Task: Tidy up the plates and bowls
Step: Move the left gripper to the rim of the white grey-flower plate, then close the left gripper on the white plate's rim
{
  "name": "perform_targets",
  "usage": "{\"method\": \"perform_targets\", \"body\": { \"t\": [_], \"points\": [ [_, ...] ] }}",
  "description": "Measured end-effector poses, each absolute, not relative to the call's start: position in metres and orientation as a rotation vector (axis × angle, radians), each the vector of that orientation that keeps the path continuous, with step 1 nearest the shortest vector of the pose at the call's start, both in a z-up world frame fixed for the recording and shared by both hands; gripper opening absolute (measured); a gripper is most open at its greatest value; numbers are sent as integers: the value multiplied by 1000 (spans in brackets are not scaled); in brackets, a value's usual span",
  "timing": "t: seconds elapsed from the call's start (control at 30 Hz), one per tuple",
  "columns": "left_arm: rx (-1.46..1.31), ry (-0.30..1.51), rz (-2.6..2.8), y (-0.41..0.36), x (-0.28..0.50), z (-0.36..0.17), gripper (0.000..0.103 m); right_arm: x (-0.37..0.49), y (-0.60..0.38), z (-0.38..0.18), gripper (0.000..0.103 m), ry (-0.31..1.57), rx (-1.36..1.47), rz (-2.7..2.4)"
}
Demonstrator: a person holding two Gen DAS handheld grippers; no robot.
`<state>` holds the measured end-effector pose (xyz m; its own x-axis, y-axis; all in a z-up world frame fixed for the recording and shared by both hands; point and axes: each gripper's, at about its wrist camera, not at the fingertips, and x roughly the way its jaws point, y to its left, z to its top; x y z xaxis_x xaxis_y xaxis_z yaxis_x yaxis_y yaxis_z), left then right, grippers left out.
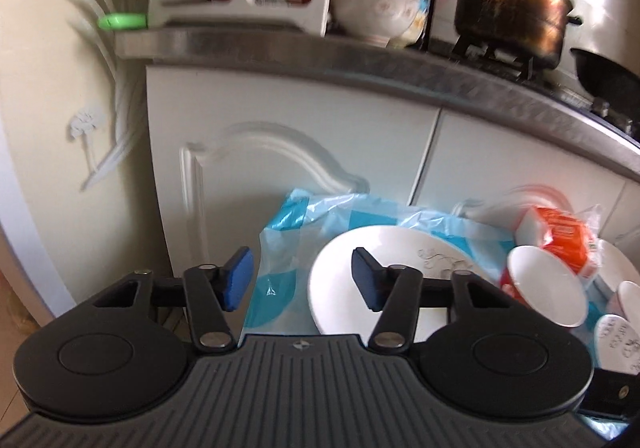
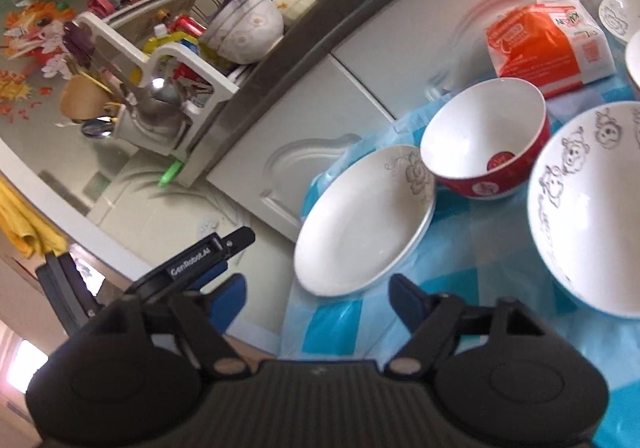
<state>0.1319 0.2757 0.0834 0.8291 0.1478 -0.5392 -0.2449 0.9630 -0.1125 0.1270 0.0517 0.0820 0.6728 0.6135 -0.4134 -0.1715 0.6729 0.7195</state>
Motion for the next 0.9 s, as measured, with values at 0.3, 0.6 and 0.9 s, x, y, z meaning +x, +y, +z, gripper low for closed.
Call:
{"method": "perform_targets", "body": {
  "t": [0.3,0.6,0.9],
  "points": [
    [-206,625,228,290,171,48,44,158,72,61,60,713,661,403],
    [-177,635,191,286,193,35,39,167,80,56,50,664,605,385],
    [-163,639,154,285,206,30,42,155,89,59,50,670,551,349]
  ]
}}
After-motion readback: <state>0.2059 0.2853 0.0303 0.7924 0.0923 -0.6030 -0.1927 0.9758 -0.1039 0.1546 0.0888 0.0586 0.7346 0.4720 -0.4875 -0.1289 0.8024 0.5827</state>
